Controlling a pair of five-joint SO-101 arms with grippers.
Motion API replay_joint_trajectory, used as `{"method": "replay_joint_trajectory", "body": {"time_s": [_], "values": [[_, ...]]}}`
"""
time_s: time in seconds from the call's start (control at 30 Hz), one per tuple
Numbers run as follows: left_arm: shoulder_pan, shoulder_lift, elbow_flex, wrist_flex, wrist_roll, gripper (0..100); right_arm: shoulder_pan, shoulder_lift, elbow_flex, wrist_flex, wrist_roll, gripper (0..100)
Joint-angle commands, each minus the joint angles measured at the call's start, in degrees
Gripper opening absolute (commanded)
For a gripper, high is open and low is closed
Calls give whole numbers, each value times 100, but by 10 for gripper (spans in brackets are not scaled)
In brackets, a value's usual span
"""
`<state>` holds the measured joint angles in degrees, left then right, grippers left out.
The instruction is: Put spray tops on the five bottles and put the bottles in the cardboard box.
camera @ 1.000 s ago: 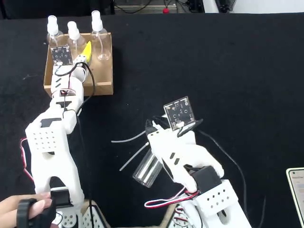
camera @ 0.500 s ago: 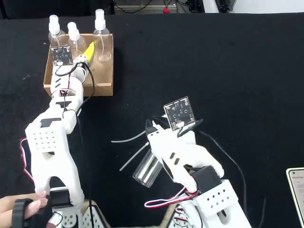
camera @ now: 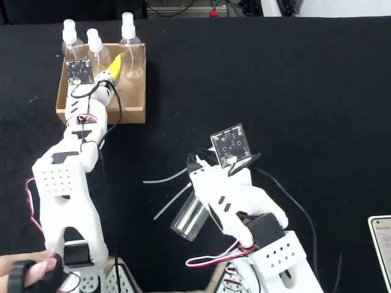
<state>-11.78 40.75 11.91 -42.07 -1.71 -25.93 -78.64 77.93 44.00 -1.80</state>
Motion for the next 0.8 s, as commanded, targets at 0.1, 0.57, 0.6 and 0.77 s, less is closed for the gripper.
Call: {"method": "replay_joint_trajectory", "body": {"time_s": [0.1,0.57,0.6,0.77], "values": [[4,-747,321,26,-62,314,79,-127,-66,-132,53,57],[-48,-853,585,26,-70,314,79,-127,-66,-132,53,57],[-48,-853,585,26,-70,314,79,-127,-66,-132,53,57],[-66,-853,585,26,-44,314,79,-127,-66,-132,53,57]]}}
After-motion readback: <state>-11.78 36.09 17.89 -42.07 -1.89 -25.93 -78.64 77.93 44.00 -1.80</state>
